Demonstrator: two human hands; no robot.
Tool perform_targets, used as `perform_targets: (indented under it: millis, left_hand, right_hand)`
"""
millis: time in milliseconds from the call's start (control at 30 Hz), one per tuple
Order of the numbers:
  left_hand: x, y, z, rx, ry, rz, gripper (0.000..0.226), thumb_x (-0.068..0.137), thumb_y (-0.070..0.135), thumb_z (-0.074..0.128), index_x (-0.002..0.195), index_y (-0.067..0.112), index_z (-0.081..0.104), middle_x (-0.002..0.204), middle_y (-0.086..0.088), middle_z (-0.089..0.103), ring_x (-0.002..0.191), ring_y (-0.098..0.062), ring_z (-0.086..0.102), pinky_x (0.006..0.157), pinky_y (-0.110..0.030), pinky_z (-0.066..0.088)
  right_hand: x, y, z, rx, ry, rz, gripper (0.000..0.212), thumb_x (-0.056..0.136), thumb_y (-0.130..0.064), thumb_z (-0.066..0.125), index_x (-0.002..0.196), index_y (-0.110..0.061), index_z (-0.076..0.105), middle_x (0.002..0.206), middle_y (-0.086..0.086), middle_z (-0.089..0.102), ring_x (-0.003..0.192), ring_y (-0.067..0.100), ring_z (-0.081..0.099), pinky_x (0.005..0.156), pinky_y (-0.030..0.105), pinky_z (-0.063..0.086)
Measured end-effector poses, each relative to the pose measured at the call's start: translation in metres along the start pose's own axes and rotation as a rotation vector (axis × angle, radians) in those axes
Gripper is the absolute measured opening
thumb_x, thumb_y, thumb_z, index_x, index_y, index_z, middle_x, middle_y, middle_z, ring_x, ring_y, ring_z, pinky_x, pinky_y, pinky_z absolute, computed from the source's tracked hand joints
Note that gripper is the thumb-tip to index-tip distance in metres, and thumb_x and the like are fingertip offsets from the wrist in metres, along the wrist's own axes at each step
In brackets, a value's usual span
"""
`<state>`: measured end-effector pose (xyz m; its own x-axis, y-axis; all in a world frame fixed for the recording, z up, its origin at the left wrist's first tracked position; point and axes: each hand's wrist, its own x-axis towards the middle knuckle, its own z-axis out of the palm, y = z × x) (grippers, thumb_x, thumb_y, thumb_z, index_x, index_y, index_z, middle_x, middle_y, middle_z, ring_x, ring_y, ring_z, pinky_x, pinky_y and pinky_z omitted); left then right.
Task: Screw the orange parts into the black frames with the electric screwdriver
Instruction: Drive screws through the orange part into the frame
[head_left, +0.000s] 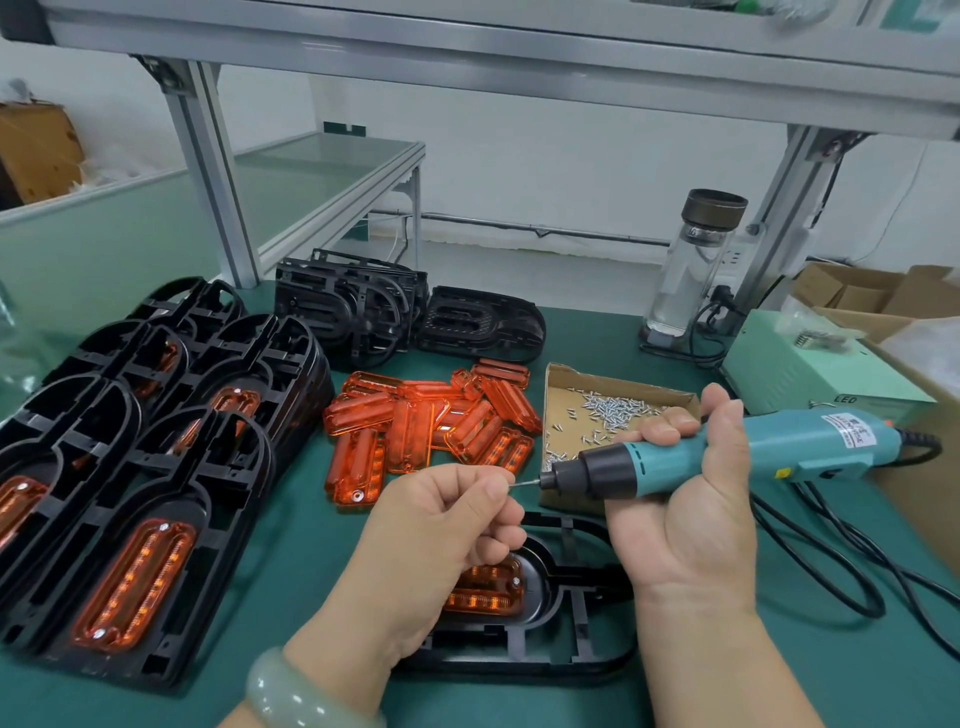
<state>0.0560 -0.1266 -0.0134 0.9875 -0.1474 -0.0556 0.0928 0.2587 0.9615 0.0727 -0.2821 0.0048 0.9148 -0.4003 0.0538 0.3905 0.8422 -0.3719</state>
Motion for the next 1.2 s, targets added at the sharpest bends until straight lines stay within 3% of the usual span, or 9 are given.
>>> perform_targets:
  millis: [133,367,633,1067,1200]
  left_hand:
    - [-0.0009,-0.0004,0.0012,0.077,0.031,0.046,0.01,0.076,0.029,0.066,0.077,0.025,0.074,0.068,-0.006,0.07,0.061,-0.014,0.066,0.053,-0.018,0.051]
    - [-0.0027,0.0007,0.0021,0.146,0.061,0.079,0.017,0.088,0.011,0.061,0.076,0.015,0.073,0.068,-0.007,0.071,0.059,-0.013,0.066,0.053,-0.017,0.051]
    - [-0.0025,0.0038,-0.0001,0.359,0.074,0.178,0.014,0.089,0.014,0.06,0.082,0.019,0.07,0.067,0.001,0.071,0.058,-0.008,0.066,0.051,-0.014,0.049]
    - [-0.0034,0.0078,-0.0055,0.314,0.013,0.153,0.009,0.083,0.017,0.066,0.09,0.019,0.071,0.077,-0.001,0.074,0.065,-0.009,0.068,0.054,-0.015,0.05]
    - [-0.0039,0.0078,-0.0061,0.309,0.01,0.163,0.007,0.081,0.013,0.068,0.085,0.017,0.072,0.074,-0.003,0.073,0.065,-0.011,0.069,0.053,-0.016,0.05]
  right_hand:
    - [0.001,0.0011,-0.0005,-0.001,-0.002,-0.001,0.027,0.079,-0.032,0.067,0.104,-0.028,0.056,0.071,-0.011,0.05,0.058,0.003,0.05,0.064,0.019,0.049]
    - [0.0009,0.0029,0.0007,-0.015,0.003,-0.018,0.026,0.079,-0.032,0.065,0.103,-0.029,0.056,0.07,-0.012,0.049,0.057,0.003,0.049,0.064,0.019,0.047]
    - [0.0009,0.0057,-0.0001,0.005,0.017,-0.002,0.022,0.083,-0.031,0.063,0.103,-0.028,0.056,0.07,-0.011,0.049,0.057,0.003,0.05,0.069,0.02,0.045]
    - [0.0012,0.001,-0.0007,0.037,0.017,0.011,0.019,0.081,-0.032,0.065,0.098,-0.026,0.057,0.07,-0.01,0.048,0.057,0.003,0.05,0.062,0.018,0.048]
    - [0.0014,0.0011,0.0004,0.031,0.025,0.003,0.019,0.081,-0.032,0.064,0.097,-0.026,0.057,0.07,-0.01,0.048,0.056,0.004,0.049,0.061,0.018,0.047]
